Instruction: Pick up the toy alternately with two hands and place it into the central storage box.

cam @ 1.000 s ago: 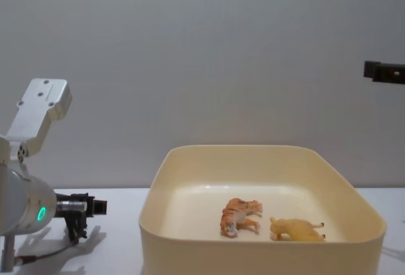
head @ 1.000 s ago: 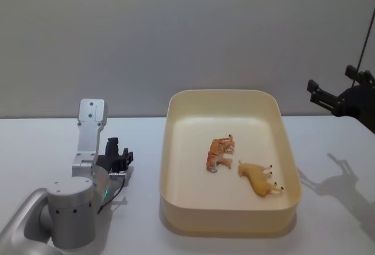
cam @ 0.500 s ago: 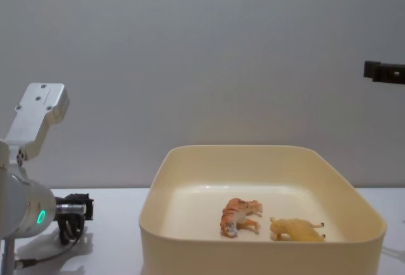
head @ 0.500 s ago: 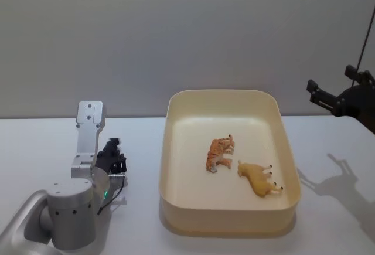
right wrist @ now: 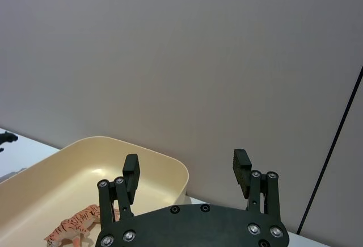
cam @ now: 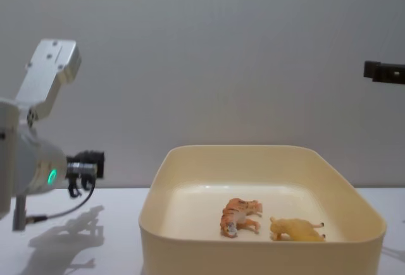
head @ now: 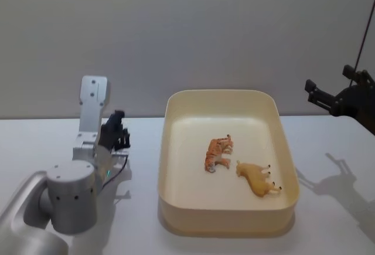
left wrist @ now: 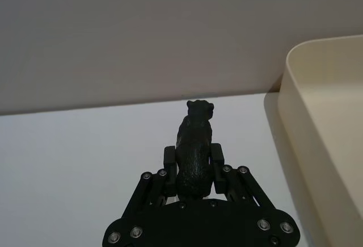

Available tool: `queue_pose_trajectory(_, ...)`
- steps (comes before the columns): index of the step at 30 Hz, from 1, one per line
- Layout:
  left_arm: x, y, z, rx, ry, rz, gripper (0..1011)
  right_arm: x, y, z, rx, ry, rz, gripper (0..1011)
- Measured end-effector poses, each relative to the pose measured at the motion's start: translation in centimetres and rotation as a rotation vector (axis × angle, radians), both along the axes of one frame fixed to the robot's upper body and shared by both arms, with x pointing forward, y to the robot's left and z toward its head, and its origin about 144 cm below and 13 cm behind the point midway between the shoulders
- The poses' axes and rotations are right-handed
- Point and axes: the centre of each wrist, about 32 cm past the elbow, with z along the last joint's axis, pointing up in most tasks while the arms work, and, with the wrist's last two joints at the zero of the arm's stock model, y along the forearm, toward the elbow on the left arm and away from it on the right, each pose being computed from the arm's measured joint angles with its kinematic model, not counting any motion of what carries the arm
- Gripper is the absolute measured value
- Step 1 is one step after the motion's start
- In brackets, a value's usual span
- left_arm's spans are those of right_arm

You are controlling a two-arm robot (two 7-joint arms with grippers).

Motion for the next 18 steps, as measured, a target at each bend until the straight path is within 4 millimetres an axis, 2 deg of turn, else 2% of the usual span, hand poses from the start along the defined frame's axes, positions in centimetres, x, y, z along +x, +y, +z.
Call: queue_pose_trajectory(18, 1.0, -0.9, 4.9, 0.016, -0.127, -0.226, 318, 0.0, 0.0, 0.0, 0.0, 0.0, 0.0, 1001)
